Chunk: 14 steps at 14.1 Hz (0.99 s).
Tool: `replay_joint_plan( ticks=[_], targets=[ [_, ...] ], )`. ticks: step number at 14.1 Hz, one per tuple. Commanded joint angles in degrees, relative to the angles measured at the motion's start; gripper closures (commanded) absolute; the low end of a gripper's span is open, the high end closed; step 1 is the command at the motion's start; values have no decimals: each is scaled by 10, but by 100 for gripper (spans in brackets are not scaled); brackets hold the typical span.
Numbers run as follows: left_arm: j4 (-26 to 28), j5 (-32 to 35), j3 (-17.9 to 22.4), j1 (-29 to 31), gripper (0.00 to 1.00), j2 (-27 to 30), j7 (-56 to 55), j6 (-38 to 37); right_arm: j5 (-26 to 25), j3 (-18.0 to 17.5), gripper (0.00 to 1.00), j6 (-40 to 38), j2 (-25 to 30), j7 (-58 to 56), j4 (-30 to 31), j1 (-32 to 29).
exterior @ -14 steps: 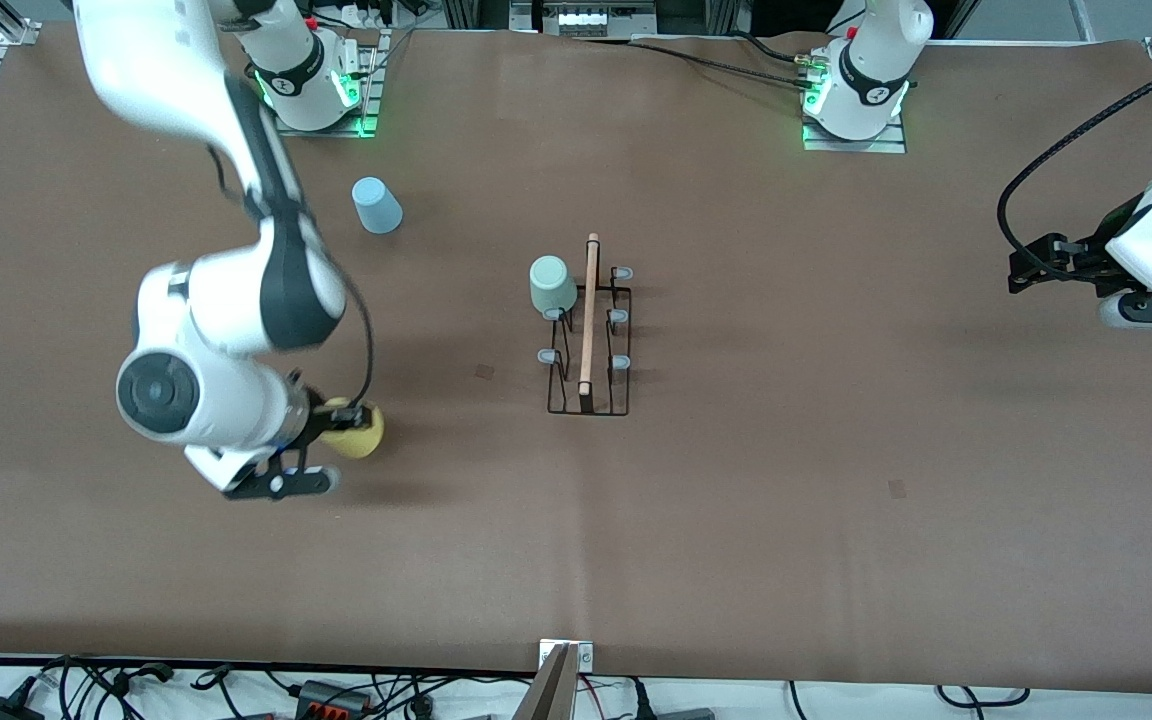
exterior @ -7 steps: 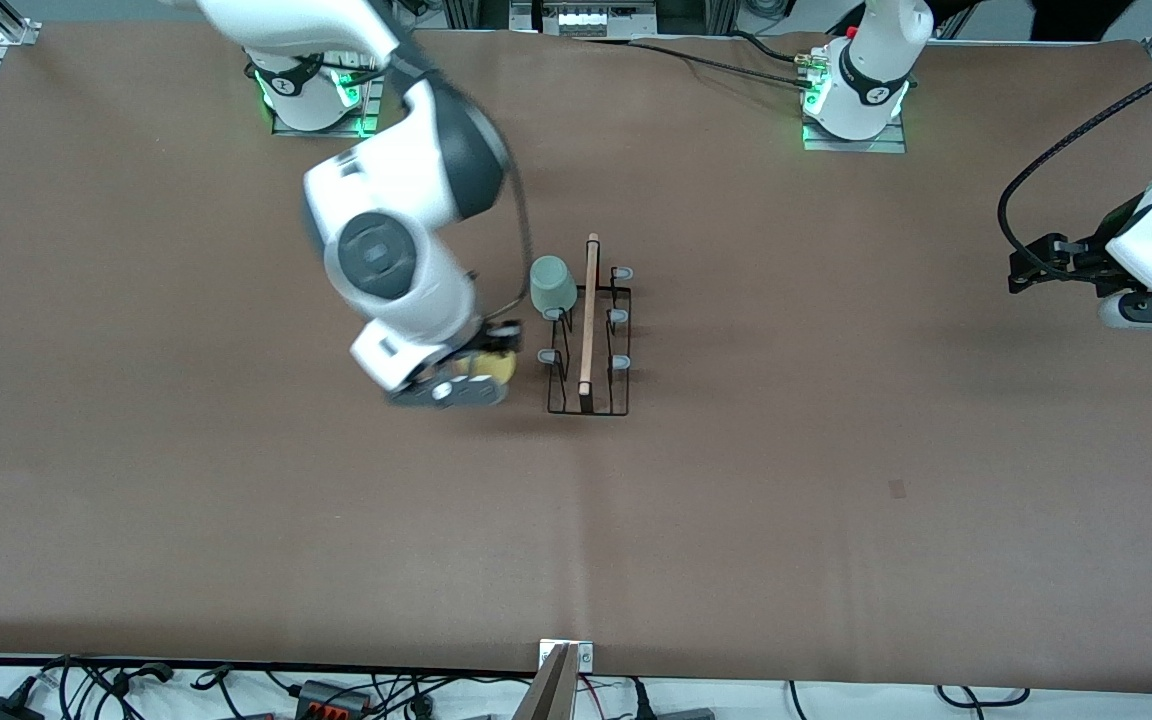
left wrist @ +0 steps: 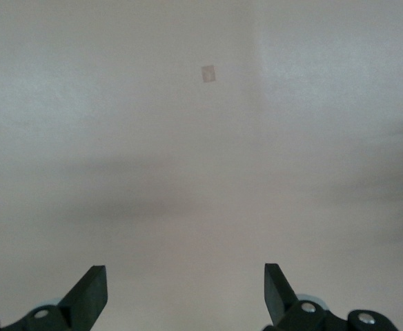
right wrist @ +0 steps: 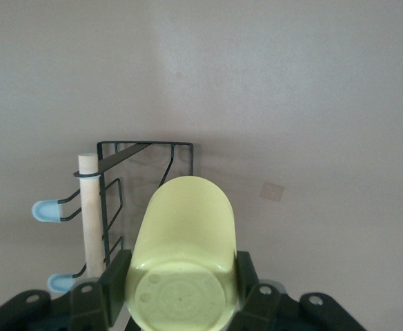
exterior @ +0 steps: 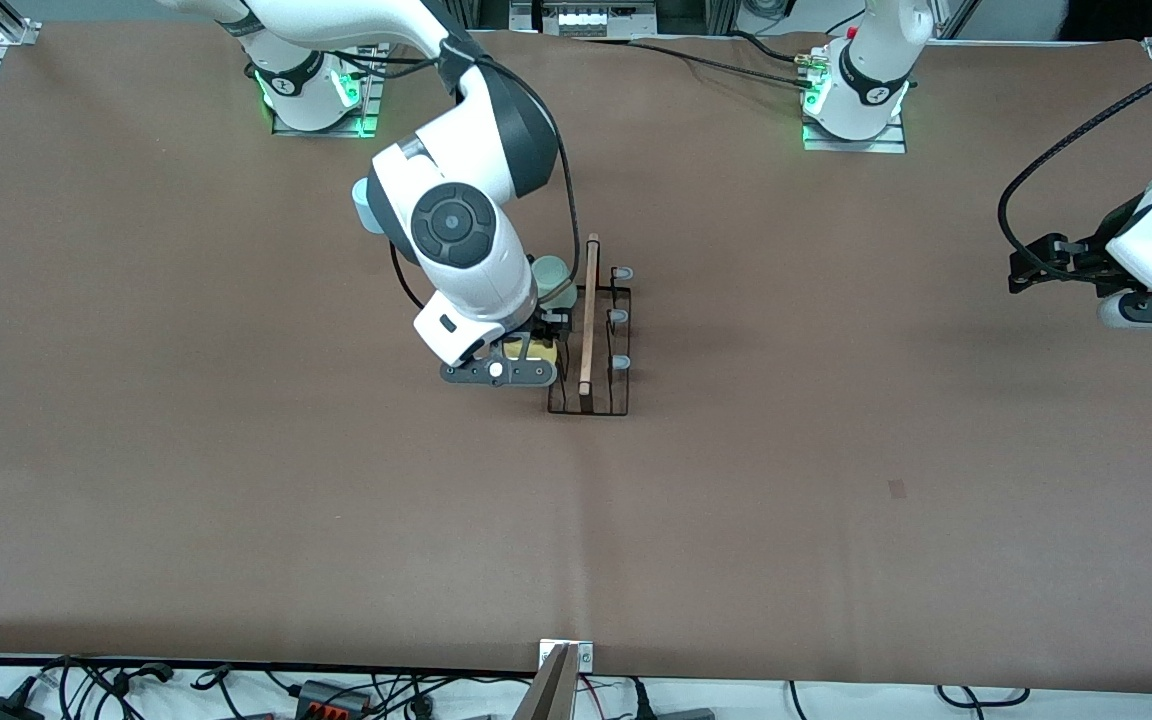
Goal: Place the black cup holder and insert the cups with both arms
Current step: 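Carry the yellow cup to the rack and lower it onto a peg, then open the right gripper and draw it back from the rack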
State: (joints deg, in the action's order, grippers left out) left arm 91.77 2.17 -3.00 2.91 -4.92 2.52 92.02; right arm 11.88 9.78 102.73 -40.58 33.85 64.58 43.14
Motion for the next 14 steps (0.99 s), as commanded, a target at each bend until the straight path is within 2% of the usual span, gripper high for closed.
replay_joint_plan(
  ticks=[1, 2, 14],
  targets=[
    [10, -2, 1, 2, 0, 10, 6, 5, 30, 0, 73, 0, -18, 12, -16, 5],
    [10, -3, 1, 2, 0, 10, 6, 5, 44, 0, 73, -1, -20, 12, -16, 5],
    [10, -3, 1, 2, 0, 10, 6, 5, 45, 0, 72, 19, -56, 7, -16, 6]
  ],
)
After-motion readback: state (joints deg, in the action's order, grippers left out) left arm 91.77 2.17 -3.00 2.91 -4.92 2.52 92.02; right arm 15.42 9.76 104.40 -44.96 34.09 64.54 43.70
